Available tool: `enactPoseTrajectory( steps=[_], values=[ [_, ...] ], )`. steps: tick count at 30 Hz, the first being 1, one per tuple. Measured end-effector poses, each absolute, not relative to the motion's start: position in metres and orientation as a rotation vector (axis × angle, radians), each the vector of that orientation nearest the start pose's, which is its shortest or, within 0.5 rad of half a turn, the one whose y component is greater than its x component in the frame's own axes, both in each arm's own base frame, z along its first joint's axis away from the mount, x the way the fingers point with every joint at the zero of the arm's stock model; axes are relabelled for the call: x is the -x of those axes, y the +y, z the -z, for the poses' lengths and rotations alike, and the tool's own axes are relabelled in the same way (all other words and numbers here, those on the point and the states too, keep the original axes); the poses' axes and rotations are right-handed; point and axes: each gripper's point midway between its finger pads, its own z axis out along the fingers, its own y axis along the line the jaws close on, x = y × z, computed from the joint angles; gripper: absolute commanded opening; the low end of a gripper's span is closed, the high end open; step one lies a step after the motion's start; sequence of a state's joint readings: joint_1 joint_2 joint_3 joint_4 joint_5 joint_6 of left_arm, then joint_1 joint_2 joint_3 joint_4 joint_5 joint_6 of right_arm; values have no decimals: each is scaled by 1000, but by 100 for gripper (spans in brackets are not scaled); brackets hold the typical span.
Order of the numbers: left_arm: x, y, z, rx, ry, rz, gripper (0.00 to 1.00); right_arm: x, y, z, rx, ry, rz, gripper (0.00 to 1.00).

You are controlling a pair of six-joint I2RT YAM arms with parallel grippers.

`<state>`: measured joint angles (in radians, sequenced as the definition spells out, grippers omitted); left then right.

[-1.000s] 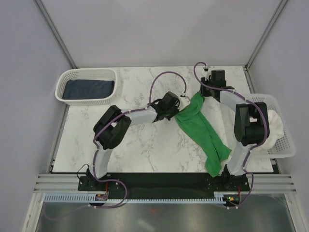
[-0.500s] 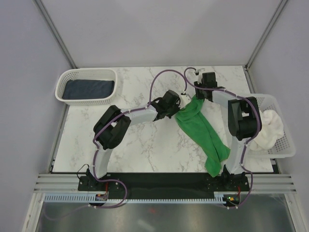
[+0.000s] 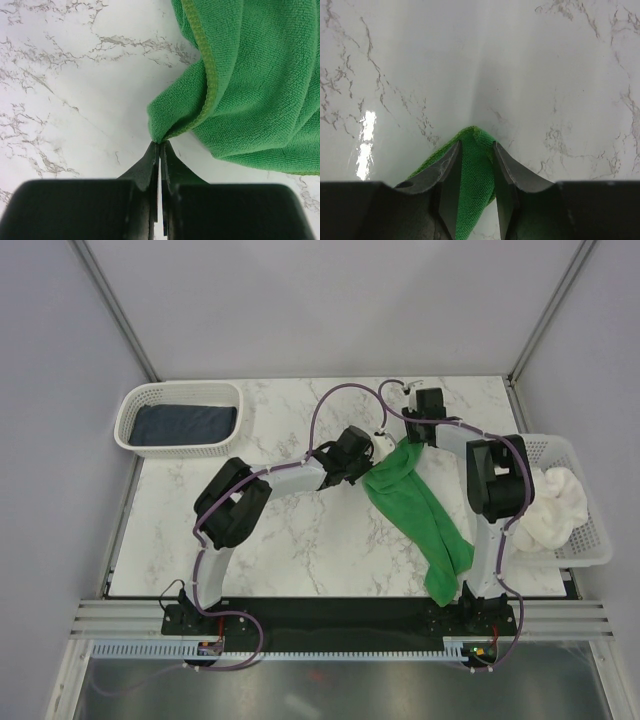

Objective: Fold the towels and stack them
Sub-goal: Flatten out the crumpled towel

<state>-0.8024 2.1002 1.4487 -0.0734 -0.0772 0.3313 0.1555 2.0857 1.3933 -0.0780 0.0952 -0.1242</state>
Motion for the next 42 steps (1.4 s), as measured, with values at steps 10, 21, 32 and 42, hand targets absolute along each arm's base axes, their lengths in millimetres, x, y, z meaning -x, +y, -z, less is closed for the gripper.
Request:
enactPoseTrajectory(
  steps=[10,21,32,42],
  values=[
    [-400,-375,-50,-1194,1952,158,2,-541,57,-29,285,2311,136,43],
    [-402,-375,-50,-1191,1950,156,2,-548,51,-33,265,2295,180,30],
    [-410,-371,-51,-1156,1961,110,2,-551,53,-26,266,2313,174,0],
    [-414,-351,-101,-992,1967,64,2,-496,71,-113,90,2250,-26,0]
  ],
)
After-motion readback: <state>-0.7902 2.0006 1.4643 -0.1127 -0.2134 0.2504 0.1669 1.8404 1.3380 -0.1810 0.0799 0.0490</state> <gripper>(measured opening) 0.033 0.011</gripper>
